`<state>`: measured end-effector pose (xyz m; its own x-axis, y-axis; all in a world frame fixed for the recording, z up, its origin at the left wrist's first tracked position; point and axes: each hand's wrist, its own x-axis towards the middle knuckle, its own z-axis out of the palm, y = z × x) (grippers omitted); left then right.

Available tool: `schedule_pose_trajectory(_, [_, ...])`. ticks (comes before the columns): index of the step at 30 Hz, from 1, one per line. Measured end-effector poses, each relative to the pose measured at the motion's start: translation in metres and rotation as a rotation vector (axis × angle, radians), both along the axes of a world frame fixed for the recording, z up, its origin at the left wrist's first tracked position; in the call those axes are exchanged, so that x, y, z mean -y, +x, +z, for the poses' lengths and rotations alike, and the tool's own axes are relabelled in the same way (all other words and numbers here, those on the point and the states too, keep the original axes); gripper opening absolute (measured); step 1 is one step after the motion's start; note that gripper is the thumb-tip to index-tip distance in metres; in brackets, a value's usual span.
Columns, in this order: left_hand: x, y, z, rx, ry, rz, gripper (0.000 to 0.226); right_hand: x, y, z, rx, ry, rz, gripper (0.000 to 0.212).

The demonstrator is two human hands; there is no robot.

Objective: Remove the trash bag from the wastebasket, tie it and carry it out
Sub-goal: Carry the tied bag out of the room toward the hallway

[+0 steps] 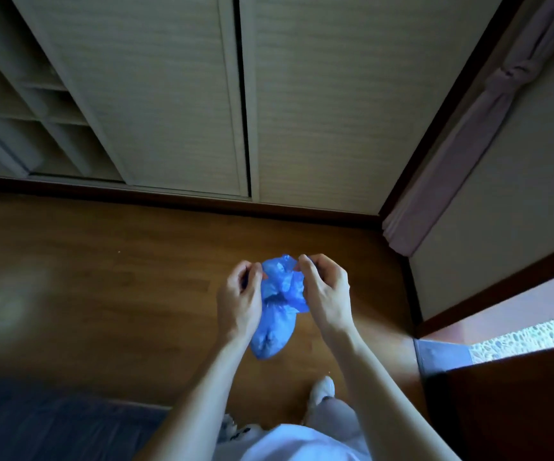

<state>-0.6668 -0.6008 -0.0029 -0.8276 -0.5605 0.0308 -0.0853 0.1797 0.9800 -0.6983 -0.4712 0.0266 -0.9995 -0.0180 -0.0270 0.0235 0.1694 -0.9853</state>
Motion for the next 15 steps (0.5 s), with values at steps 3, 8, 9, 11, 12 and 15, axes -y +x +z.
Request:
schedule_pose_trajectory(3, [0.018,-0.032,-0.003,-0.005,-0.004,0.051,0.029,0.019,-0.039,-0.005,0.001,-0.002,0.039,0.034])
schedule_pose_trajectory(8, [0.051,-0.094,-0.004,0.009,0.022,0.150,0.029,0.066,-0.120,-0.011,-0.005,0.003,0.161,0.033])
schedule_pose_trajectory(9, [0.060,-0.110,-0.005,0.008,0.035,0.180,0.028,0.077,-0.139,-0.012,-0.011,0.002,0.202,0.034])
schedule_pose_trajectory(11, [0.079,-0.143,-0.007,0.027,0.036,0.237,0.028,0.098,-0.179,-0.011,-0.010,0.010,0.280,0.035])
schedule_pose_trajectory(12, [0.088,-0.158,-0.008,0.042,0.044,0.267,0.030,0.108,-0.199,-0.010,-0.001,0.015,0.315,0.035])
schedule_pose_trajectory(15, [0.114,-0.198,0.000,0.080,0.094,0.390,0.034,0.141,-0.254,-0.007,0.030,0.033,0.404,0.034])
